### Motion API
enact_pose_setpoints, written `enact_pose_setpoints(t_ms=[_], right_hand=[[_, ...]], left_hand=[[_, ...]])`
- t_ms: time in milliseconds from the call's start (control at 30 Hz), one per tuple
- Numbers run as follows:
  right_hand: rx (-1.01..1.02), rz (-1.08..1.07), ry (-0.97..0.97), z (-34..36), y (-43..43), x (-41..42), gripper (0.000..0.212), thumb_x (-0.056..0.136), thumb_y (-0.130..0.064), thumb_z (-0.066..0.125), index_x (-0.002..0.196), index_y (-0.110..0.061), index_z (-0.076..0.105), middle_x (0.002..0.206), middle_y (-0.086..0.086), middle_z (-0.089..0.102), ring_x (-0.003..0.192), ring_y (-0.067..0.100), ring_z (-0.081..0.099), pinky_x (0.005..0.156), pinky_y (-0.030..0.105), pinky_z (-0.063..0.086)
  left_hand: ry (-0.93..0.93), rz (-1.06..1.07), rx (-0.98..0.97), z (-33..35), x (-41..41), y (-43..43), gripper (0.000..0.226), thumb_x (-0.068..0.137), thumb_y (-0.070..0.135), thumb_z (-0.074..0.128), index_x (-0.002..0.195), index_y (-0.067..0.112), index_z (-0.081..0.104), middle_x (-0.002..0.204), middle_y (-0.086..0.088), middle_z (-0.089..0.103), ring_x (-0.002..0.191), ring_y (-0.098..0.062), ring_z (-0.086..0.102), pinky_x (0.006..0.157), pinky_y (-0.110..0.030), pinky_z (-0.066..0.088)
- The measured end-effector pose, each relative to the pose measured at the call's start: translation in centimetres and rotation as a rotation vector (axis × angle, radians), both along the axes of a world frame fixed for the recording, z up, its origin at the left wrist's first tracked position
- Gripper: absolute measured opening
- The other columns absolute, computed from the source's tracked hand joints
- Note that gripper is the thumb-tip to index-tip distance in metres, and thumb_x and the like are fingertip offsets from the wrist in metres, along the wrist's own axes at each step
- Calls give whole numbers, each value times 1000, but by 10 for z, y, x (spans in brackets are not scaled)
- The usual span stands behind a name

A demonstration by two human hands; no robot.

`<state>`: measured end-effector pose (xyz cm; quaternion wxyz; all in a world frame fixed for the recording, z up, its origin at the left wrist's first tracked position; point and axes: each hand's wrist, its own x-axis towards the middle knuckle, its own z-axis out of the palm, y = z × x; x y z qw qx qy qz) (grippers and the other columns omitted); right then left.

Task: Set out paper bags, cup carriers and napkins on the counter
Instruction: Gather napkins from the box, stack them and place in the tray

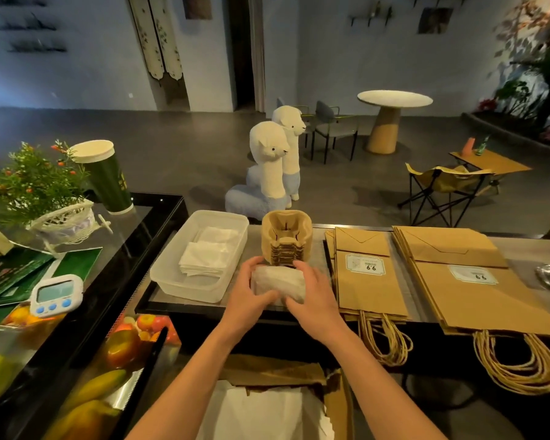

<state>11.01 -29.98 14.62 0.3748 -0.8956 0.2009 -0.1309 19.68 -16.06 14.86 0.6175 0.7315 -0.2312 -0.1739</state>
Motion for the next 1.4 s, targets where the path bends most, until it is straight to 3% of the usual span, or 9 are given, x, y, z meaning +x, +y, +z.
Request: enact_pose_setpoints(t_ms=[100, 233, 367, 533, 667, 933, 1133, 1333, 1400], right_hand=[[12, -36, -11, -8, 0, 3, 72, 92, -20, 70, 152, -29, 32, 146, -6, 40, 134, 13, 38, 117, 37, 37], [-55, -12, -77, -15, -6, 5, 51, 94, -18, 67, 140, -29, 50, 134, -9, 50, 123, 9, 44, 110, 35, 41], [-125, -9, -208, -18, -11, 6, 35, 90, -21, 72, 123, -27, 60, 122, -13, 49, 114, 4, 40, 101, 20, 35], [-58, -8, -79, -29, -10, 8, 64, 87, -18, 72, 143, -28, 42, 139, -8, 47, 129, 11, 39, 115, 35, 35], [48, -26, -151, -30, -8, 6, 58, 92, -17, 68, 142, -33, 42, 132, -12, 54, 119, 11, 49, 106, 42, 46], [28, 63, -168, -26, -15, 4, 70, 92, -29, 71, 151, -31, 33, 143, -11, 44, 125, 7, 44, 107, 28, 41], [-192, 106, -236, -31, -13, 5, 46, 102, -20, 54, 146, -30, 46, 135, -7, 49, 115, 5, 48, 100, 30, 48], [60, 64, -275, -34, -6, 5, 61, 89, -14, 71, 139, -30, 38, 134, -13, 35, 123, 1, 39, 104, 16, 40], [173, 64, -226, -33, -5, 5, 69, 88, -9, 69, 140, -34, 31, 133, -15, 35, 123, 2, 39, 105, 19, 41]], left_hand=[[-23, 21, 31, -8, 2, -3, 67, 87, 4, 74, 138, 34, 43, 124, 20, 53, 109, 2, 58, 76, -11, 52], [-110, 60, 54, -11, 3, -7, 52, 88, 2, 73, 130, 29, 54, 114, 17, 60, 100, 14, 57, 81, -5, 47], [-94, 89, 0, -17, 4, -7, 53, 87, -1, 71, 127, 31, 56, 115, 14, 62, 107, 3, 59, 86, -13, 52], [-31, 59, 42, -22, 7, -13, 64, 85, -11, 62, 125, 37, 50, 120, 11, 60, 113, -4, 59, 97, -33, 56], [-39, 69, 9, -19, 5, -17, 61, 89, -8, 61, 125, 40, 48, 111, 6, 64, 102, -5, 64, 92, -36, 58], [-51, 38, -17, -19, 8, -15, 64, 87, -3, 69, 135, 32, 46, 125, 17, 55, 113, 1, 57, 89, -26, 58], [-162, 14, 84, -19, 3, -17, 61, 89, -3, 62, 133, 36, 45, 128, 23, 50, 119, 1, 52, 103, -35, 53], [-46, 74, -10, -22, -4, -21, 65, 83, -3, 64, 131, 36, 45, 125, 10, 54, 115, -10, 57, 96, -36, 58], [-3, 78, -5, -23, -5, -23, 67, 86, -7, 63, 133, 36, 42, 128, 9, 53, 115, -7, 57, 91, -27, 58]])
